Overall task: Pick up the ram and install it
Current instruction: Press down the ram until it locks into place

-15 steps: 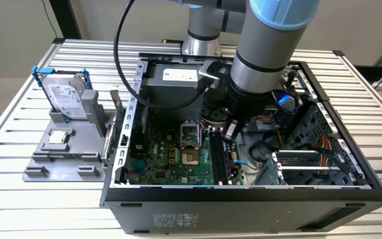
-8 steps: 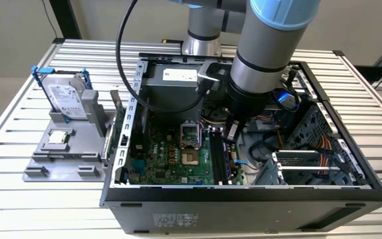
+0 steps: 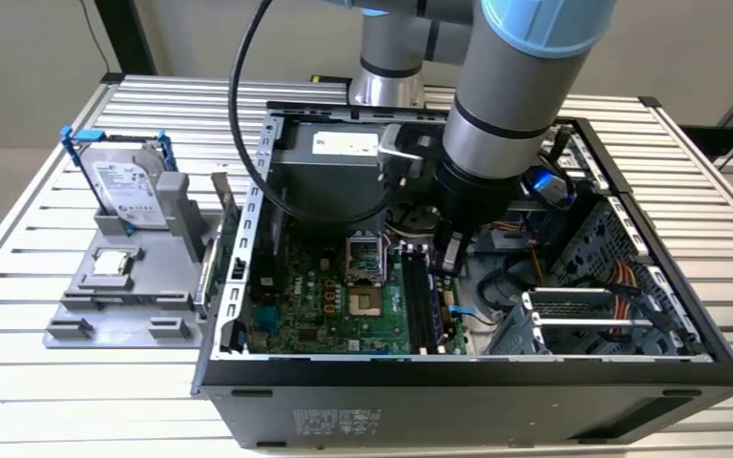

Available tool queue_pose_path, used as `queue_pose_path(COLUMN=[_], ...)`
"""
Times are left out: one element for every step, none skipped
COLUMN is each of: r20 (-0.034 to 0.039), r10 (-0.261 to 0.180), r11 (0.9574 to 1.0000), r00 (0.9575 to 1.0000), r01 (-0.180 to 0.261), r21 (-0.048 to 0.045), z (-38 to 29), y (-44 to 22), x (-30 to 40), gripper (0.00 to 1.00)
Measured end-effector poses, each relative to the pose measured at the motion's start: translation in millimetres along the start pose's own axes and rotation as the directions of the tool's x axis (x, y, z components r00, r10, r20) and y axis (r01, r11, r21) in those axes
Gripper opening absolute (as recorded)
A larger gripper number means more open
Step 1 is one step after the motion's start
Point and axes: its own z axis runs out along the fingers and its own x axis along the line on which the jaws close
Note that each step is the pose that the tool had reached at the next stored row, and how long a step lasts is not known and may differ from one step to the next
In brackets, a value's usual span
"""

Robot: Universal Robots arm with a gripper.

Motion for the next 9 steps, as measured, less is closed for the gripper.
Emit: queue_pose_path(r20=[-0.0003,-0.0005,-0.0007,-0.001,-0.0013,-0.0015,-0.0018,-0.002,-0.0023], r10=[-0.013,-0.026,-0.039,-0.052,-0.065,-0.079,-0.093,-0.108,-0.121], r11=[0.9999,0.9997,0.9992,0.9986,0.9979,0.9969,0.9957,0.9942,0.9926], r00=[0.9999,0.9997,0.9992,0.9986,0.9979,0.9969,0.9957,0.9942,0.9926], r01=[0.013,0.026,0.039,0.052,0.065,0.079,0.093,0.108,0.121], r21=[-0.0003,-0.0005,-0.0008,-0.001,-0.0013,-0.0016,-0.0018,-0.0022,-0.0024], z=[0.0,0.0,0.0,0.0,0.0,0.0,0.0,0.0,0.0], y=[-0.1,-0.1,-0.2,-0.2,-0.3,-0.3,-0.3,-0.4,-0.4], x=[0.0,-0.1,-0.1,-0.1,-0.1,-0.1,-0.1,-0.1,-0.1], gripper=[0.0,0.0,0.0,0.0,0.0,0.0,0.0,0.0,0.0])
